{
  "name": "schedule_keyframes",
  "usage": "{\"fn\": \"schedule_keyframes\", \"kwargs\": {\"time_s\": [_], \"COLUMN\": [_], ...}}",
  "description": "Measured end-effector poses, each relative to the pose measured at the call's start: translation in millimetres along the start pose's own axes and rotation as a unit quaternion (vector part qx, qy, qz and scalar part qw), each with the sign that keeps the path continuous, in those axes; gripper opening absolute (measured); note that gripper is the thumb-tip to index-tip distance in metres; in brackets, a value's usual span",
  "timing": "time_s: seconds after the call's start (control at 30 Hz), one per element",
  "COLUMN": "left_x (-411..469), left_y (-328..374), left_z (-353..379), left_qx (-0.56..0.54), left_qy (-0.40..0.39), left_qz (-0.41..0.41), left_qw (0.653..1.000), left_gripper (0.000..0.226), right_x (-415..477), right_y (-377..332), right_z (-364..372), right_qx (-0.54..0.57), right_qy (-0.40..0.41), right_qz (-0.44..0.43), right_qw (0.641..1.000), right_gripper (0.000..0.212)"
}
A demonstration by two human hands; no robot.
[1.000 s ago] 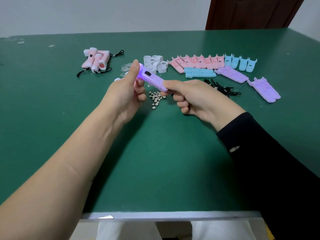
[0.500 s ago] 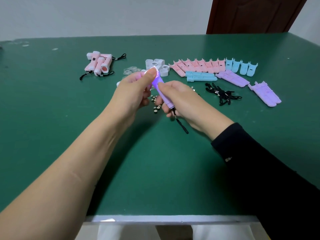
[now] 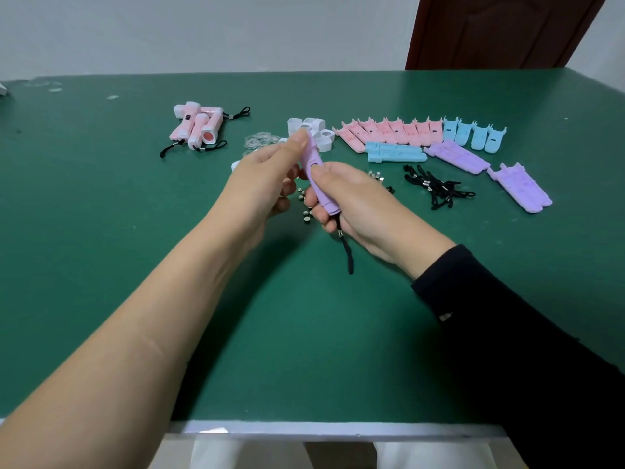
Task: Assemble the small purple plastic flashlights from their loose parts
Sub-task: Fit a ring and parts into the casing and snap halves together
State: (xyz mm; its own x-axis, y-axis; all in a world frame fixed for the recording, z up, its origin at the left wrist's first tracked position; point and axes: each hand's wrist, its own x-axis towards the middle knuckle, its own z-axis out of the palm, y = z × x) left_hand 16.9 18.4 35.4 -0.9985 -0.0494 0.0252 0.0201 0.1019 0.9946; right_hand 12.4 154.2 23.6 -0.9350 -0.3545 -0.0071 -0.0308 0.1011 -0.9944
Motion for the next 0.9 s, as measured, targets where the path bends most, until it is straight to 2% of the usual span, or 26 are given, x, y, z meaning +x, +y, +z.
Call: {"fn": "schedule_keyframes", "kwargs": {"time_s": [0.13, 0.2, 0.3, 0.4, 0.53, 0.63, 0.7, 0.8, 0.9], "left_x": [0.0, 1.0, 2.9, 3.3, 2.7, 5.5, 7.9, 9.8, 10.0], "left_y": [-2.4, -3.3, -1.0, -0.9, 0.1, 0.5, 0.2, -2.1, -4.1], "left_z": [0.3, 0.6, -0.6, -0.2, 2.1, 0.7, -3.9, -13.5, -21.7], "left_qx": [-0.004, -0.058, -0.144, -0.187, -0.226, -0.257, -0.274, -0.212, -0.011], "left_qy": [0.005, -0.016, -0.018, -0.017, -0.042, -0.063, -0.069, -0.084, -0.062], "left_qz": [-0.005, -0.016, -0.035, -0.037, -0.027, -0.029, -0.012, 0.054, 0.164], "left_qw": [1.0, 0.998, 0.989, 0.982, 0.973, 0.964, 0.959, 0.972, 0.985], "left_gripper": [0.034, 0.028, 0.027, 0.025, 0.027, 0.029, 0.025, 0.02, 0.029], "right_x": [0.3, 0.4, 1.0, 0.7, -0.6, -2.4, -3.4, -2.2, -1.7], "right_y": [1.0, 2.0, 1.8, 0.2, -2.0, -3.8, -3.9, -2.1, -2.0], "right_z": [0.6, -0.4, -4.9, -7.4, -5.8, -7.4, -9.5, -14.0, -19.1], "right_qx": [-0.061, -0.072, -0.058, -0.022, -0.054, -0.082, -0.098, -0.141, -0.223], "right_qy": [0.006, 0.004, -0.014, -0.017, 0.011, 0.042, 0.073, 0.146, 0.183], "right_qz": [-0.042, -0.057, -0.046, -0.036, -0.066, -0.083, -0.091, -0.12, -0.157], "right_qw": [0.997, 0.996, 0.997, 0.999, 0.996, 0.992, 0.988, 0.972, 0.945], "right_gripper": [0.012, 0.012, 0.013, 0.012, 0.005, 0.016, 0.015, 0.015, 0.024]}}
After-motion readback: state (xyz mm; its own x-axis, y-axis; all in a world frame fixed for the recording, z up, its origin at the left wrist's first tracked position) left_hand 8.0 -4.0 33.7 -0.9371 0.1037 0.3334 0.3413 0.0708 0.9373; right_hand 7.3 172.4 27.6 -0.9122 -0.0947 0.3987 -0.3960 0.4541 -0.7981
